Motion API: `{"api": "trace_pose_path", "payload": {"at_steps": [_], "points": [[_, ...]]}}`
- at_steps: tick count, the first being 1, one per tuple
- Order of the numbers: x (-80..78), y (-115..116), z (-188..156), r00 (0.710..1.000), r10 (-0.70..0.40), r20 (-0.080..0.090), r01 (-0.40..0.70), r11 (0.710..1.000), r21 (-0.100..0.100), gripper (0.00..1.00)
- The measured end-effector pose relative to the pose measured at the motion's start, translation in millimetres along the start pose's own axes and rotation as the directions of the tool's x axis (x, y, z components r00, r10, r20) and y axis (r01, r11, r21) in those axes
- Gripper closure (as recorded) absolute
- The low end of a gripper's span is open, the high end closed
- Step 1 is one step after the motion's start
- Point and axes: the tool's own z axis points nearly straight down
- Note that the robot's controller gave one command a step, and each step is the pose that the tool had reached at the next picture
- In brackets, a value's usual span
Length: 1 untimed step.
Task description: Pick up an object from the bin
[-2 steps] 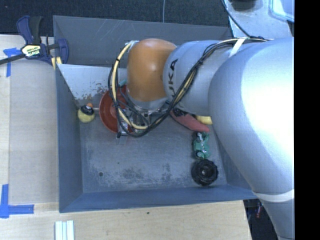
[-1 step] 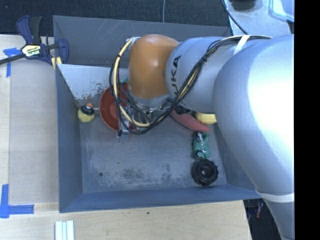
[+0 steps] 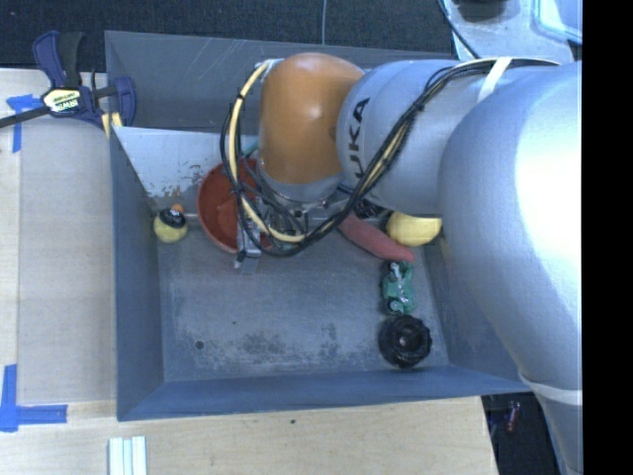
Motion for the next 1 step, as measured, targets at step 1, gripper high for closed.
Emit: {"api": "trace_pose_path", "payload": {"at_steps": [1], "points": [[1.1,-0.6,-27.7,1.000,0.001,0.002,-0.001,1.000,0.000,1.00]]}}
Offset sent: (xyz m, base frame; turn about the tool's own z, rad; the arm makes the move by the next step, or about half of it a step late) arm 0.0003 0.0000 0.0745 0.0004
